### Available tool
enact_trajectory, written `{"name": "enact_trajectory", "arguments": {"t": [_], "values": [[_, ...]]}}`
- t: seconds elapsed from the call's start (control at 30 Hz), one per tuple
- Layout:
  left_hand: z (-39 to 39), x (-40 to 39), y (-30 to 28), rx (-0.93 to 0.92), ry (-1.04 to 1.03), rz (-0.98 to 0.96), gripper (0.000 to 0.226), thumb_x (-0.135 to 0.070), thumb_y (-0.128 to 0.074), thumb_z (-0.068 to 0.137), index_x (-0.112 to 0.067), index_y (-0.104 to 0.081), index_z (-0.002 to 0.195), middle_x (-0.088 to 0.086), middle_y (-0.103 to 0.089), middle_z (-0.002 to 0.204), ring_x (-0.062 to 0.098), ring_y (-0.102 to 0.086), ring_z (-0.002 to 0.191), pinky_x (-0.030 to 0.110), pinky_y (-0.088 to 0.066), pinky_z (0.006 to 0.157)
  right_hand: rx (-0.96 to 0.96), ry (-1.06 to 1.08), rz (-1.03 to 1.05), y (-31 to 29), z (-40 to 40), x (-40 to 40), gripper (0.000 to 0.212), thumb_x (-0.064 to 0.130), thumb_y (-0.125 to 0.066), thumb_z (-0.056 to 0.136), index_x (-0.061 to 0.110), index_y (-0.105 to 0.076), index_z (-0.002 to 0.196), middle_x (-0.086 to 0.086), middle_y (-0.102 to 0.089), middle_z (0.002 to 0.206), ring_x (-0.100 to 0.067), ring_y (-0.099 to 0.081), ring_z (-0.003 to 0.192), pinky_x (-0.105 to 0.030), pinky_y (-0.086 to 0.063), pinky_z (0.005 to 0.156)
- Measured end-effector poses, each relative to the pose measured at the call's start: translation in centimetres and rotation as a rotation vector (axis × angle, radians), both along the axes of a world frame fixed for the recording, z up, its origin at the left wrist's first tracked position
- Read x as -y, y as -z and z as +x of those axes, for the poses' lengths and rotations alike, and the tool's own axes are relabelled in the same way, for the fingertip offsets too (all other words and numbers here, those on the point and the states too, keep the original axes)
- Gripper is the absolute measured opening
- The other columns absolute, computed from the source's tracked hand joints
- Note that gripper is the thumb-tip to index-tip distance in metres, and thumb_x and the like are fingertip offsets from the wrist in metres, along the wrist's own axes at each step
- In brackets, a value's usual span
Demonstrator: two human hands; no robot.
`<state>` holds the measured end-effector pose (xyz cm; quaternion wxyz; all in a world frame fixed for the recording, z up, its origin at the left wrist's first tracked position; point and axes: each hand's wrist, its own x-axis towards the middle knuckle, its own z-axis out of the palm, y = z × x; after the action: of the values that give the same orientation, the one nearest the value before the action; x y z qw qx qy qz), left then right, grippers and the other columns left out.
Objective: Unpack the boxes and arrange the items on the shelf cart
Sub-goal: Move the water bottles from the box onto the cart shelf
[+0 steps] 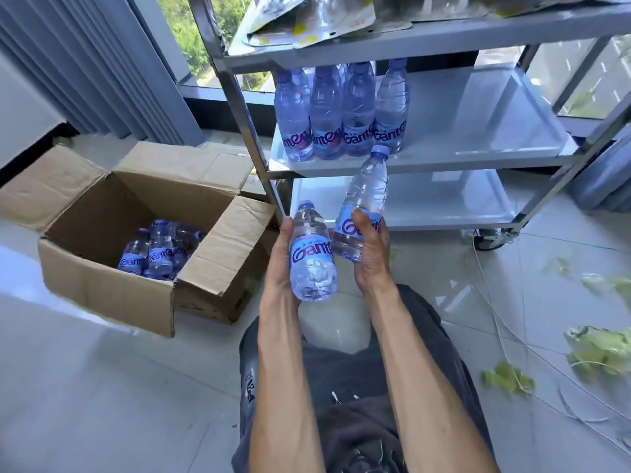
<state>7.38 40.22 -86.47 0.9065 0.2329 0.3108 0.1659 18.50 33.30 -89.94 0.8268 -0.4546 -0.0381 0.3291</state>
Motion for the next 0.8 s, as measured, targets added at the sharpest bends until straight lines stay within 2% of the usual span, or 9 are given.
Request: {"name": "enact_trajectory", "arguments": {"t": [0.07, 0.13, 0.2, 0.27, 0.33, 0.47, 0.63, 0.73, 0.8], "values": [[-0.3, 0.3, 0.3, 0.062, 0.031, 0.031, 0.047, -0.041, -0.072, 0.067, -0.005, -0.071, 0.097, 0.012, -0.069, 0.080, 0.021, -0.067, 0.061, 0.030, -0.057, 0.061, -0.007, -0.020, 0.017, -0.2, 0.3, 0.2, 0.060, 0.032, -0.079, 0.070, 0.006, -0.060, 0.122, -0.012, -0.065, 0.096, -0.031, -0.061, 0.087, -0.060, -0.050, 0.087], [-0.7, 0.5, 0.9, 0.081, 0.010, 0.088, 0.032, -0.031, -0.070, 0.072, -0.007, -0.078, 0.090, 0.012, -0.072, 0.084, 0.021, -0.069, 0.067, 0.030, -0.058, 0.066, -0.015, -0.063, 0.023, -0.3, 0.5, 0.5, 0.069, 0.039, -0.081, 0.068, 0.004, -0.058, 0.123, -0.015, -0.061, 0.097, -0.032, -0.059, 0.087, -0.055, -0.051, 0.081], [-0.8, 0.4, 1.5, 0.052, -0.076, 0.075, 0.031, -0.027, -0.064, 0.078, -0.002, -0.074, 0.094, 0.014, -0.071, 0.088, 0.025, -0.069, 0.072, 0.033, -0.059, 0.069, -0.018, -0.137, 0.021, -0.3, 0.7, 0.8, 0.077, 0.052, -0.085, 0.058, 0.007, -0.061, 0.115, -0.013, -0.061, 0.091, -0.029, -0.060, 0.080, -0.043, -0.051, 0.074], [-0.5, 0.2, 2.0, 0.032, -0.186, -0.005, 0.035, -0.029, -0.056, 0.085, 0.000, -0.063, 0.101, 0.017, -0.064, 0.092, 0.028, -0.063, 0.079, 0.035, -0.054, 0.076, -0.005, -0.191, 0.017, -0.1, 0.9, 1.2, 0.066, 0.053, -0.084, 0.058, 0.010, -0.066, 0.104, -0.009, -0.065, 0.083, -0.022, -0.063, 0.070, -0.035, -0.054, 0.066], [-0.1, 0.3, 2.1, 0.046, -0.253, -0.051, 0.041, -0.036, -0.047, 0.086, -0.001, -0.058, 0.102, 0.018, -0.060, 0.094, 0.029, -0.058, 0.082, 0.036, -0.048, 0.081, 0.008, -0.207, -0.004, 0.2, 1.0, 1.4, 0.054, 0.048, -0.079, 0.064, 0.009, -0.070, 0.100, -0.011, -0.069, 0.083, -0.024, -0.066, 0.068, -0.035, -0.055, 0.065], [-0.2, 0.0, 1.8, 0.076, -0.276, -0.037, 0.034, -0.038, -0.048, 0.086, -0.007, -0.062, 0.090, 0.009, -0.061, 0.082, 0.021, -0.057, 0.072, 0.032, -0.044, 0.074, -0.009, -0.280, 0.033, 0.4, 1.2, 1.5, 0.045, 0.046, -0.068, 0.076, 0.008, -0.072, 0.099, -0.014, -0.070, 0.086, -0.025, -0.067, 0.070, -0.033, -0.055, 0.065], [-0.6, -0.1, 1.2, 0.022, -0.248, 0.034, 0.039, -0.034, -0.046, 0.086, -0.007, -0.051, 0.115, 0.012, -0.057, 0.093, 0.024, -0.058, 0.080, 0.035, -0.046, 0.078, -0.005, -0.383, 0.004, 0.1, 1.5, 1.3, 0.062, 0.042, -0.073, 0.068, 0.001, -0.060, 0.112, -0.018, -0.062, 0.089, -0.026, -0.062, 0.070, -0.034, -0.052, 0.066], [0.2, -0.2, 0.1, 0.062, -0.219, 0.035, 0.051, -0.035, -0.048, 0.078, -0.005, -0.043, 0.119, 0.014, -0.051, 0.096, 0.026, -0.051, 0.084, 0.033, -0.041, 0.080, 0.036, -0.353, -0.033, 0.3, 2.4, 1.6, 0.061, 0.045, -0.073, 0.069, 0.005, -0.061, 0.113, -0.013, -0.067, 0.088, -0.025, -0.065, 0.073, -0.035, -0.054, 0.069], [0.8, -0.2, 0.2, 0.081, -0.212, 0.030, 0.045, -0.036, -0.047, 0.084, -0.005, -0.048, 0.117, 0.011, -0.053, 0.093, 0.022, -0.052, 0.082, 0.031, -0.042, 0.080, 0.081, -0.312, -0.076, 0.5, 3.3, 1.9, 0.058, 0.044, -0.075, 0.068, 0.009, -0.064, 0.112, -0.012, -0.069, 0.091, -0.025, -0.067, 0.077, -0.037, -0.055, 0.070]]}}
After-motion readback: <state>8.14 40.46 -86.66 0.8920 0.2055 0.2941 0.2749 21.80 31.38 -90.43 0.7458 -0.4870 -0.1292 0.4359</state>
